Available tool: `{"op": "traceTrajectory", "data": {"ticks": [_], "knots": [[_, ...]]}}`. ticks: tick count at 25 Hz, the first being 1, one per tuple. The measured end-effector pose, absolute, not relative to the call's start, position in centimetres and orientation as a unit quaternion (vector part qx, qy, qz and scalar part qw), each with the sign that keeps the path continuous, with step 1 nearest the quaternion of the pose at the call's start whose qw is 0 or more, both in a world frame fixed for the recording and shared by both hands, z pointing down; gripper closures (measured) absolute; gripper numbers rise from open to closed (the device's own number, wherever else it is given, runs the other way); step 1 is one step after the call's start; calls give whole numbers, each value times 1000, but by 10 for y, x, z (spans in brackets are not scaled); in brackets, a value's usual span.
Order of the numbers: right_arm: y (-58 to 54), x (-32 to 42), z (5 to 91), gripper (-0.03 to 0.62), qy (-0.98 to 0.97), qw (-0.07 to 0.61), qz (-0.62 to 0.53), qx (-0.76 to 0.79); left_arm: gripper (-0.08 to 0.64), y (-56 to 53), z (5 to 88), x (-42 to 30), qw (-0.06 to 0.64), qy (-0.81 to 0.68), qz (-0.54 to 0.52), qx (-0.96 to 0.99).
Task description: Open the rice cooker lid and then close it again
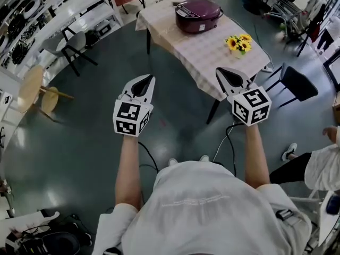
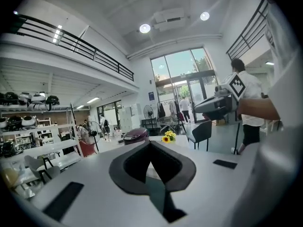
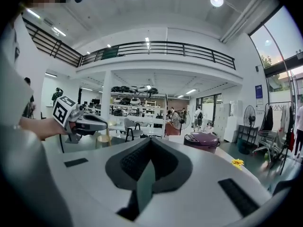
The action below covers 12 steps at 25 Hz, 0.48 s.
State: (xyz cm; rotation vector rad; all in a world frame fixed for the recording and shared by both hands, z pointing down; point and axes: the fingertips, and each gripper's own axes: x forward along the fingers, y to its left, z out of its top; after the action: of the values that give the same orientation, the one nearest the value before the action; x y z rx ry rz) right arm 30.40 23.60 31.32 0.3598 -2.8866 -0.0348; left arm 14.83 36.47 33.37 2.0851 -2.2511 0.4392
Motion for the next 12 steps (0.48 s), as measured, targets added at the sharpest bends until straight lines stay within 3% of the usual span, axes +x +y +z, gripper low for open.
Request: {"op": "traceTrajectory", "data": {"ticks": [9, 12], "knots": [[275, 272, 315, 568, -983, 119, -42, 133, 537, 407, 337, 108, -2, -741, 127, 660], [286, 267, 316, 565, -982, 122, -44, 135, 462, 420, 344, 96, 7, -745, 132, 654]]}}
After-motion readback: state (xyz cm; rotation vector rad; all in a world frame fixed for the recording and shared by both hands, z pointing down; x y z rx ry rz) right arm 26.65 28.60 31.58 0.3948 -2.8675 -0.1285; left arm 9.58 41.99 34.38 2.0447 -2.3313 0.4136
